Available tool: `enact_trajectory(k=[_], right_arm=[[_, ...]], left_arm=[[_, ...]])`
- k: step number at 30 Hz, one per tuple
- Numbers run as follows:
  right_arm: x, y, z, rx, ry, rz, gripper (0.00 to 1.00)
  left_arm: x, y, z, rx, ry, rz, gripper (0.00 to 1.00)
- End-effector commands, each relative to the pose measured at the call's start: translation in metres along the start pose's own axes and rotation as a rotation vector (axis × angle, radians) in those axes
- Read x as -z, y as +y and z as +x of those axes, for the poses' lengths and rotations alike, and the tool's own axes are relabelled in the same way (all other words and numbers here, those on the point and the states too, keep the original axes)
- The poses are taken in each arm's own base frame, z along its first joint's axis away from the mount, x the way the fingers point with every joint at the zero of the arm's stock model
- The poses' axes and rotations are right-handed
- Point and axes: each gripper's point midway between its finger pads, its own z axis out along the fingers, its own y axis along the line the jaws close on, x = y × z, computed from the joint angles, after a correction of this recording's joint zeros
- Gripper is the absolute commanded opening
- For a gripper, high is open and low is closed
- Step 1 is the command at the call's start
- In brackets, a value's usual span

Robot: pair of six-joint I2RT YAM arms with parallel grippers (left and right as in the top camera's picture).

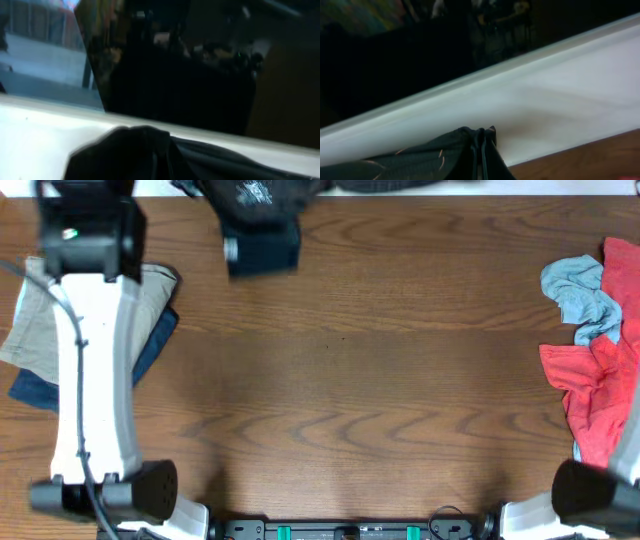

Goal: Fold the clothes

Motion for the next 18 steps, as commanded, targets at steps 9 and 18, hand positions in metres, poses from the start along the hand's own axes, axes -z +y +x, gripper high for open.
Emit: enact_trajectory(k=[9,18], right_arm=[[0.040,-0.134,0.134,0.056,0.553,0.602,0.01],[0.086,-0.163,0.252,0.046,1.143,0.736,0.01]], left_arm=[[0.105,0.043,0.209,0.244,0.963,-0.228,0.06],[0.206,0.058,0.314,0.296,1.498,-0.350,0.06]])
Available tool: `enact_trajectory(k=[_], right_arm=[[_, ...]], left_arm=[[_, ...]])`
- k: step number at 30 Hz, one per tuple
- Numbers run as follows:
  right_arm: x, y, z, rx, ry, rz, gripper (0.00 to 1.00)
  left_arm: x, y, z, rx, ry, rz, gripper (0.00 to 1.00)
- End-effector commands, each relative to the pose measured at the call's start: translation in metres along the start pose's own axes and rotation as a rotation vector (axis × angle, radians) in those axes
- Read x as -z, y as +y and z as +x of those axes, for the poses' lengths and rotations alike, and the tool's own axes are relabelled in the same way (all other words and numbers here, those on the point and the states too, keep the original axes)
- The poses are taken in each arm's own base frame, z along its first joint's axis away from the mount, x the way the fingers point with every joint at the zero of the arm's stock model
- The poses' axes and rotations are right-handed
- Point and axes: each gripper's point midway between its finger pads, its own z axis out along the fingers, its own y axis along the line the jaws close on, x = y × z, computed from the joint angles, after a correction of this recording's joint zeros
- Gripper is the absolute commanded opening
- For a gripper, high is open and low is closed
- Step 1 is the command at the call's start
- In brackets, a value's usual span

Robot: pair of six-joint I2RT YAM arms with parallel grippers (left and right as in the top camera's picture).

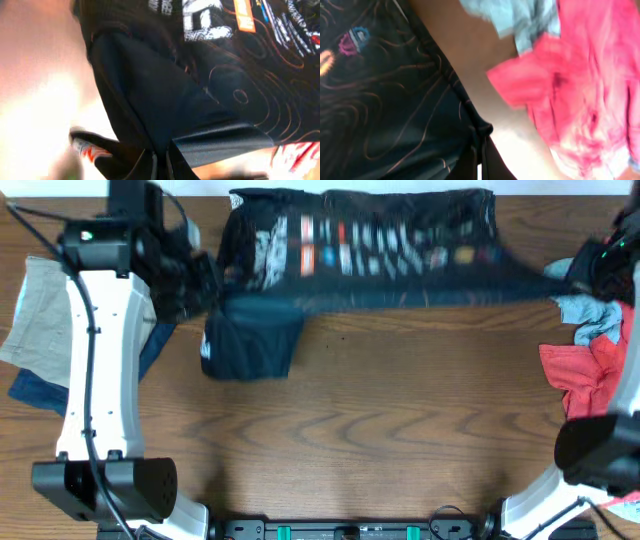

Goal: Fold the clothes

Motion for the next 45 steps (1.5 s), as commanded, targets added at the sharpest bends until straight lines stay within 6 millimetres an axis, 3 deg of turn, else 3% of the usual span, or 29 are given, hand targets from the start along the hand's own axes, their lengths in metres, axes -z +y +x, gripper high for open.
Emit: enact_trajectory(k=[1,7,13,19,27,33,40,45], right_arm=[[-0.017,-0.026,0.014,-0.001,0.096,0.122,0.01],[-0.051,-0.030,0.065,-0.002,0.318,0.136,0.01],[-0.081,-0.032,0.112,0.006,0.428,0.130,0.01],[-0.093,-0.044,0.149,-0.027,0.421,0.113,0.01],[-0.074,-0.070,0.167,-0.124,0.341,0.095,0.01],[-0.064,-0.060,0.155,-0.120,0.245,0.013,0.01],[-0.074,-0.037,0.130,-0.058,0.159,-0.052,0.01],[-0.084,-0.012,0.102,-0.035,0.063,-0.131,0.01]], left_arm=[[-0.023,0.027,0.028,0.007,0.135,-0.074,0.06],[-0.071,0.055,0.085,0.039,0.376,-0.134,0.06],[-0.091,0.073,0.122,0.051,0.468,-0.155,0.06],[-0.085,0.082,0.154,0.062,0.472,-0.159,0.06],[-0.060,0.082,0.186,0.060,0.350,-0.134,0.06],[-0.054,0.074,0.166,0.025,0.178,-0.088,0.06],[-0.066,0.059,0.106,0.030,-0.024,-0.026,0.06],[-0.083,0.055,0.070,0.043,-0.090,-0.008,0.07]])
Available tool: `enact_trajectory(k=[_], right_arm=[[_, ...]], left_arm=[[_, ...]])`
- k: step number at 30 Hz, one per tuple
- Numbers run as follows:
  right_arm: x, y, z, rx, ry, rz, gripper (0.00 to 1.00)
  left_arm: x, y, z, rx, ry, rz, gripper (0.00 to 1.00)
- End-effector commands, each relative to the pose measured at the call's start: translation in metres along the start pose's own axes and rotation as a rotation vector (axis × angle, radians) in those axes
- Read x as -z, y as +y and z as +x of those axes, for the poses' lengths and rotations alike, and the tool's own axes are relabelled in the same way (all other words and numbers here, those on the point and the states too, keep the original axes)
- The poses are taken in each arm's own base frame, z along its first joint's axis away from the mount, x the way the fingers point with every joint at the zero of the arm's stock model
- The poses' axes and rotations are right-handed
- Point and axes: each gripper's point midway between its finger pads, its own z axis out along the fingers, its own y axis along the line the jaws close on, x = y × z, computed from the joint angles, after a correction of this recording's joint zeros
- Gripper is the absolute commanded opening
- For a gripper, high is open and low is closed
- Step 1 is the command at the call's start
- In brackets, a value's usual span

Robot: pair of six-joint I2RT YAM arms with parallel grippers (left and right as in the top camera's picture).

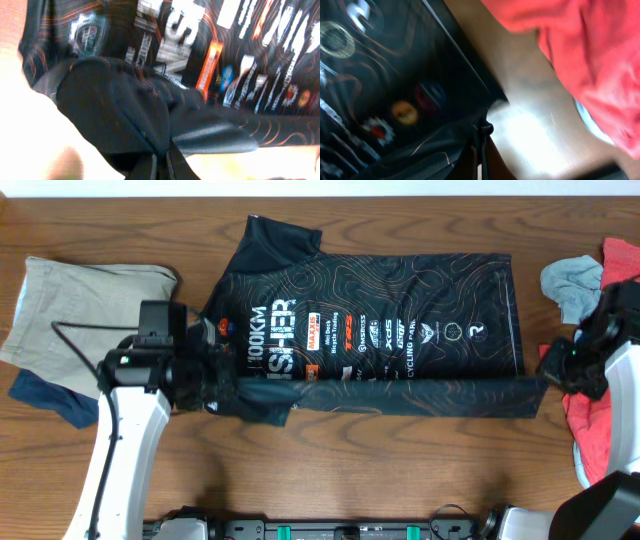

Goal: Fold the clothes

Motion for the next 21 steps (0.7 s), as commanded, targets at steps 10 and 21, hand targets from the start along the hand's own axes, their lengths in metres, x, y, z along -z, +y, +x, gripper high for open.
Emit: enact_trajectory(k=[10,21], right_arm=[[-0.019,0.048,-0.053,0.082,-0.177,-0.104,0.01],[-0.058,0.074,-0.078,0.118,-0.209,-0.127,0.32]], left_arm=[[-0.065,0.007,-0.062,0.024,-0.062,-0.005,0.06],[-0.088,0.001,-0.101,-0.013,-0.168,0.035,0.54]])
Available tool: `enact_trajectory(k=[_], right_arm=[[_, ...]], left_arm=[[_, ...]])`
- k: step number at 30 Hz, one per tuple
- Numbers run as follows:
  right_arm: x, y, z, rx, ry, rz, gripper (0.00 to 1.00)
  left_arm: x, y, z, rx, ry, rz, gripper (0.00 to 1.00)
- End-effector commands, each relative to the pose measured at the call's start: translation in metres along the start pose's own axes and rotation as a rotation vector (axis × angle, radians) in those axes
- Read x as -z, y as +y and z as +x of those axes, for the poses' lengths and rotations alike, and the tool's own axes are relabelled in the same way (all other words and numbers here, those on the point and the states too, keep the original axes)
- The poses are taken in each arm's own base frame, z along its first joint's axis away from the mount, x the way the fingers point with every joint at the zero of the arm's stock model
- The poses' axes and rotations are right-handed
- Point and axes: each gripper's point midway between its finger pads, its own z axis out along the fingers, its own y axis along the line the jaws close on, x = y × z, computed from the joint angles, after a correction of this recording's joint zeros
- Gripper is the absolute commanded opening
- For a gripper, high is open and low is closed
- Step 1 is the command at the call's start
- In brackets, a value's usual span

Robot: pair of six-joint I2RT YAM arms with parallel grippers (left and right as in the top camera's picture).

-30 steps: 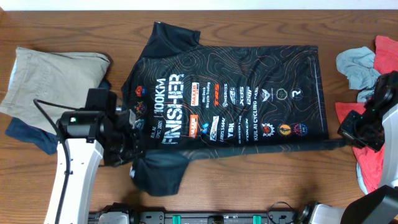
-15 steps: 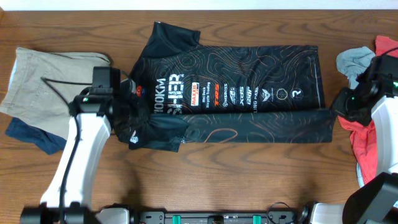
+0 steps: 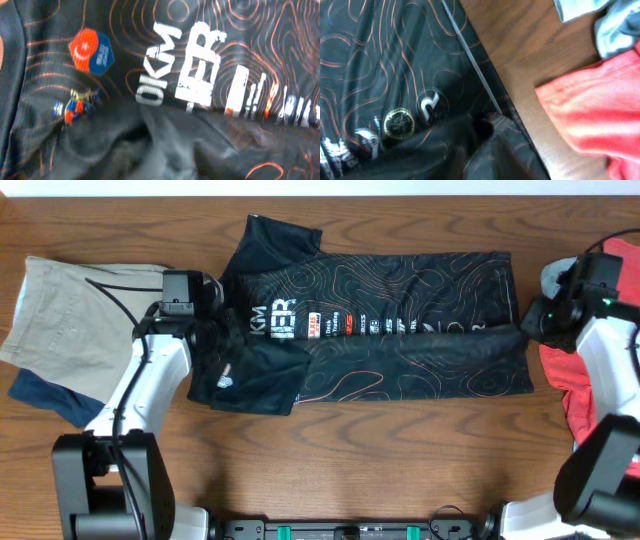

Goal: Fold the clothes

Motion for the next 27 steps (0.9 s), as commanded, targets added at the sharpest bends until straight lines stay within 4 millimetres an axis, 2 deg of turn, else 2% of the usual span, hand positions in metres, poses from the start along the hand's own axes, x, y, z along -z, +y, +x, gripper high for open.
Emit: enact_trajectory(k=[1,4,11,16,17,23,27], right_arm=[[-0.015,0.001,0.008,0.013,0.037,0.014,0.38],[-0.024,-0.003,0.022,0.010,0.101,0.031,0.41],[-0.030,-0.015,0.060,0.003,0.265,0.080,0.35],[-0.031,-0.025,0.071,0.005,0.312,0.129,0.35],[-0.032,-0.026,0.072,0.006,0.315,0.133,0.35],[-0.041,-0.031,0.088,0.003,0.336,0.139,0.33],[-0.049,-0.035,0.103,0.003,0.354,0.143,0.31]], left_arm=[[-0.004,0.004,0.000,0.007,0.001,-0.012,0.59],[-0.004,0.006,0.007,0.015,0.030,-0.022,0.61],[0.000,0.021,0.047,0.066,0.185,-0.085,0.61],[-0.003,0.027,0.064,0.074,0.232,-0.101,0.60],[-0.005,0.027,0.068,0.065,0.243,-0.102,0.58],[-0.012,0.013,0.091,-0.089,0.300,-0.085,0.57],[-0.017,-0.001,0.098,-0.167,0.308,-0.074,0.58]])
